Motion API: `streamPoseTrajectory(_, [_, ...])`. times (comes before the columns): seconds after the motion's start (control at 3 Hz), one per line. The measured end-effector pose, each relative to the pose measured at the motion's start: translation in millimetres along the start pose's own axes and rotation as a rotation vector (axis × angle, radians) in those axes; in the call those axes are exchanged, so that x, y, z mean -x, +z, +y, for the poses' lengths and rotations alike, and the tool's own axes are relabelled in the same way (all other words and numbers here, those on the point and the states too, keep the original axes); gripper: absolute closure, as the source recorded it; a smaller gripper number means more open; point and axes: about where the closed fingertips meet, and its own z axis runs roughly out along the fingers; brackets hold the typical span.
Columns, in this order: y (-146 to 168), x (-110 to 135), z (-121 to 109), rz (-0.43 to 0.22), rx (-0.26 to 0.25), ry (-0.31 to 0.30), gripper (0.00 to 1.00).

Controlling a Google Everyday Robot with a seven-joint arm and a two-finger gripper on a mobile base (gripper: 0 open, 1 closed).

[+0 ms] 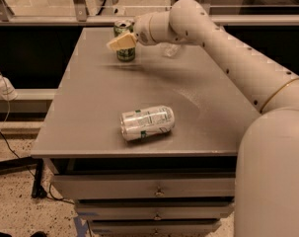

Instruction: Move green can near 7up can

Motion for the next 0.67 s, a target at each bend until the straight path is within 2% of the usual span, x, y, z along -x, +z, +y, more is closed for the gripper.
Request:
streamPoseTrajectory(0.33, [-1.7,-4.7,-4.3,0.005,-0.005,0.019,0.41])
streamPoseTrajectory(0.67, [-13.6,-7.2,4.6,-0.015,0.024,0.047,0.64])
